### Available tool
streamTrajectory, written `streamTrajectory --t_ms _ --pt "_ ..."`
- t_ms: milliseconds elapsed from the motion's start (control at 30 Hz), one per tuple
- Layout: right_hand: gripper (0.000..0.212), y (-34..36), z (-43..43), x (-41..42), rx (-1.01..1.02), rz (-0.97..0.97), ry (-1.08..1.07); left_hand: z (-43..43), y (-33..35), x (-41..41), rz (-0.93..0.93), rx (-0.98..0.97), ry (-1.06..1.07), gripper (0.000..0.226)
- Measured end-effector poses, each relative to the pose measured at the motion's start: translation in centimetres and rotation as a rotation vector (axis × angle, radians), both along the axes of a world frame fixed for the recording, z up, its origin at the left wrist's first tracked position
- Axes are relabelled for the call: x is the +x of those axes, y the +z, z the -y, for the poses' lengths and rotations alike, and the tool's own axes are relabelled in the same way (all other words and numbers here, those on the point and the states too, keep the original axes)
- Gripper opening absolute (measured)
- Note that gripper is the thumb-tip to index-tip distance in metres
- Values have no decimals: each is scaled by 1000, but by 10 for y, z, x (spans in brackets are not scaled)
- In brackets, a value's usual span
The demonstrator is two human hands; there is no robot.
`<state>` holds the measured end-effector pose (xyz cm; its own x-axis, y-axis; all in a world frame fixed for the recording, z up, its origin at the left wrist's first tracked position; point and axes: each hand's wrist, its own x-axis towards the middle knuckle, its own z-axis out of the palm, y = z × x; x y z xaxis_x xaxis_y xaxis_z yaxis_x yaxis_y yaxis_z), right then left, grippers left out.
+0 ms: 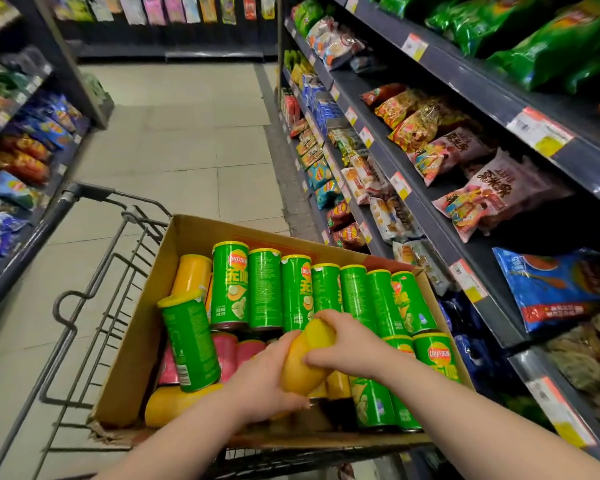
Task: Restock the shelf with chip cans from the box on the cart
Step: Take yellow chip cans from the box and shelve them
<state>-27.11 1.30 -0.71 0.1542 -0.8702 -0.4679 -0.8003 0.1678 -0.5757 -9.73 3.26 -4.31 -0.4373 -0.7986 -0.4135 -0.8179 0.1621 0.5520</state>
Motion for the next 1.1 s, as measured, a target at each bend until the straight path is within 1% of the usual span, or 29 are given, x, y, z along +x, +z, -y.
streamTrajectory --t_ms 67,133,200,233,333,367,433,500,700,800,900,1100 --pt "82 -2 7 -1 -3 68 1 0 1 1 -26 -35 96 98" --pt "88 -7 12 -2 17 149 -20 1 1 4 -24 -58 181 93" --pt "96 -14 15 -6 44 171 -34 1 2 10 -48 -55 307 87" --pt "98 -19 16 -8 62 137 -22 1 3 13 -60 -38 377 87" --pt "105 -37 16 -16 156 -24 1 1 6 25 -99 -26 523 100" --pt "106 -43 15 -17 187 -63 -8 1 7 28 -114 -36 554 97" --pt "110 -55 12 -17 236 -88 -48 1 9 32 -135 -59 600 82" --pt "111 -66 10 -14 259 -68 -92 0 10 33 -155 -76 623 77" --pt "107 -88 5 6 235 -11 -197 -2 10 37 -193 -77 677 77" --pt "101 -92 3 14 210 51 -296 -2 11 39 -187 -76 692 78" --pt "89 -89 3 17 152 100 -370 -2 12 42 -190 -69 700 77" --pt "83 -56 1 13 -19 170 -354 0 17 44 -204 -46 662 76"
